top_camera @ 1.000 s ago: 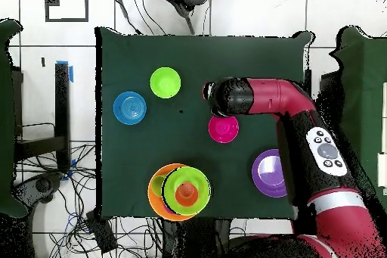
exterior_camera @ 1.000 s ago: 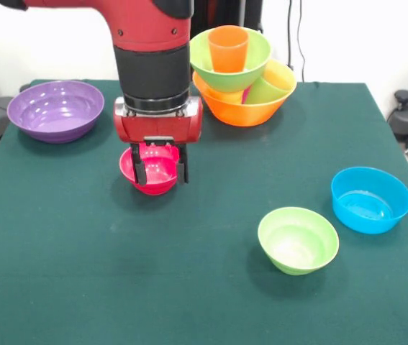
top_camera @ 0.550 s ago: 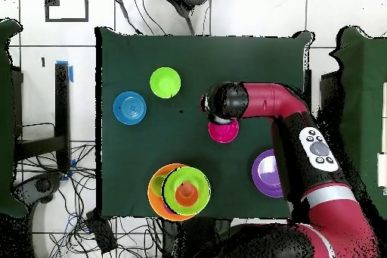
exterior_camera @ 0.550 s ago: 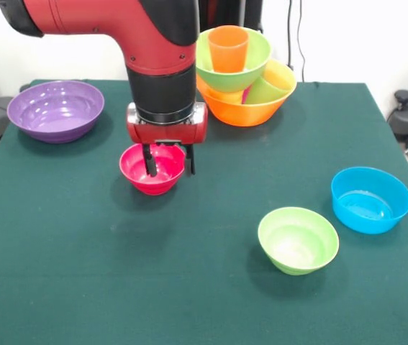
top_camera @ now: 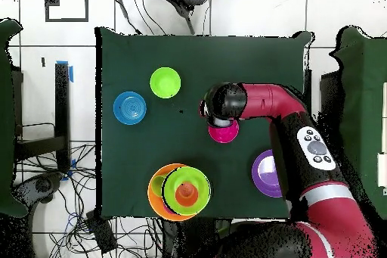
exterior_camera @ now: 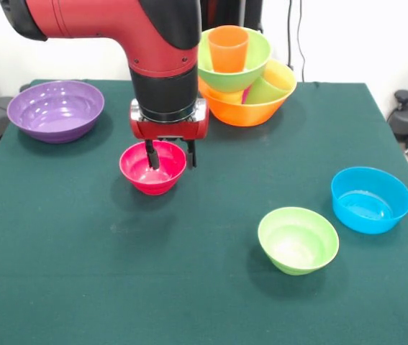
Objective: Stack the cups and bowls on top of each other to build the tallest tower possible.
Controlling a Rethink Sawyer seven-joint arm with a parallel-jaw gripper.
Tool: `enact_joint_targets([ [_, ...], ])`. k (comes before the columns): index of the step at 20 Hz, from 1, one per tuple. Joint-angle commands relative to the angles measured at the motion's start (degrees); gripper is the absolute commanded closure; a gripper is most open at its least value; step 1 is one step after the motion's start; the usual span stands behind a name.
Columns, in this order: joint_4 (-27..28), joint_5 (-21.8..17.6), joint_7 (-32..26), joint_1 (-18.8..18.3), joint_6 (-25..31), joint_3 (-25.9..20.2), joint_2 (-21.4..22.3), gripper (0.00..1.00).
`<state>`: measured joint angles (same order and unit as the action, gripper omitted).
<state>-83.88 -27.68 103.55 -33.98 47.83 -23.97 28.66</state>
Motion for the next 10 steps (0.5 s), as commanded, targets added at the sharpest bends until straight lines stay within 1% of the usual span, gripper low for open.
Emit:
enact_joint_targets([
  [1,-0.5,-5.9,-7.1,2.0,3.1,2.2,-0.8,0.00],
  [5,-0.4,-6.7,-6.8,1.9,1.0,2.5,-1.6,0.00],
  [10,0.4,-7.1,-7.2,1.4,-0.8,2.5,-4.5,0.00],
])
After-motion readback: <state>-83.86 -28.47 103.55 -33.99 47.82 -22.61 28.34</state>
